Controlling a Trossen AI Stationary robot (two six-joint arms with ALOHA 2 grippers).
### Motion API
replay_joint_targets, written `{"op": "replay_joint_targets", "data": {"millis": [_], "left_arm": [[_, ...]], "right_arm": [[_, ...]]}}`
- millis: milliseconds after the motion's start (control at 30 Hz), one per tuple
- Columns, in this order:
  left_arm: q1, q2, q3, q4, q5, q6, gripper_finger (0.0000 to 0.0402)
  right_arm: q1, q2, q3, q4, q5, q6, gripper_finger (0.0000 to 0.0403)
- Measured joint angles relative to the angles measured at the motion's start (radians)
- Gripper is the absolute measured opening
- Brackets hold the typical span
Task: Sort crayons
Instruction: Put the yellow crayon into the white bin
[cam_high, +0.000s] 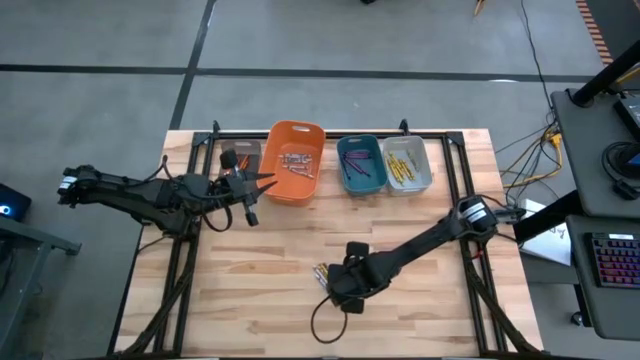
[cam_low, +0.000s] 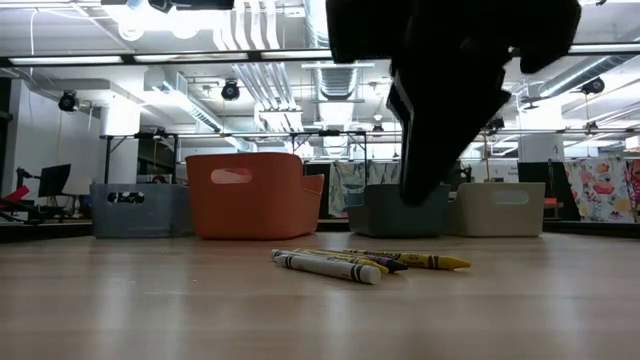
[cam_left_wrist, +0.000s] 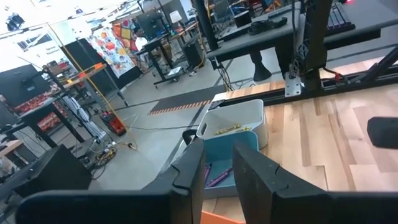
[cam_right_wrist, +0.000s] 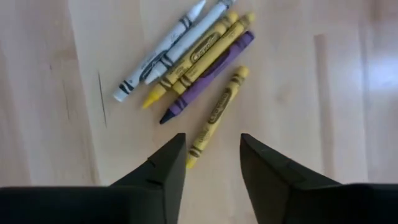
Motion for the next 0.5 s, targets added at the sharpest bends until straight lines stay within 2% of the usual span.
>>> {"op": "replay_joint_targets", "data": {"millis": [100,500], "left_arm": [[0.000,0.000,0.000,0.001,0.000,0.000,0.0064],[0.000,0.000,0.000,-0.007,0.000,0.001,0.0064]], "right_arm": [[-0.006,0.021,-0.008,0.005,-0.033,0.018,0.0157],[-0.033,0.029,-0.044,0.086,-0.092,0.031,0.0159]]}}
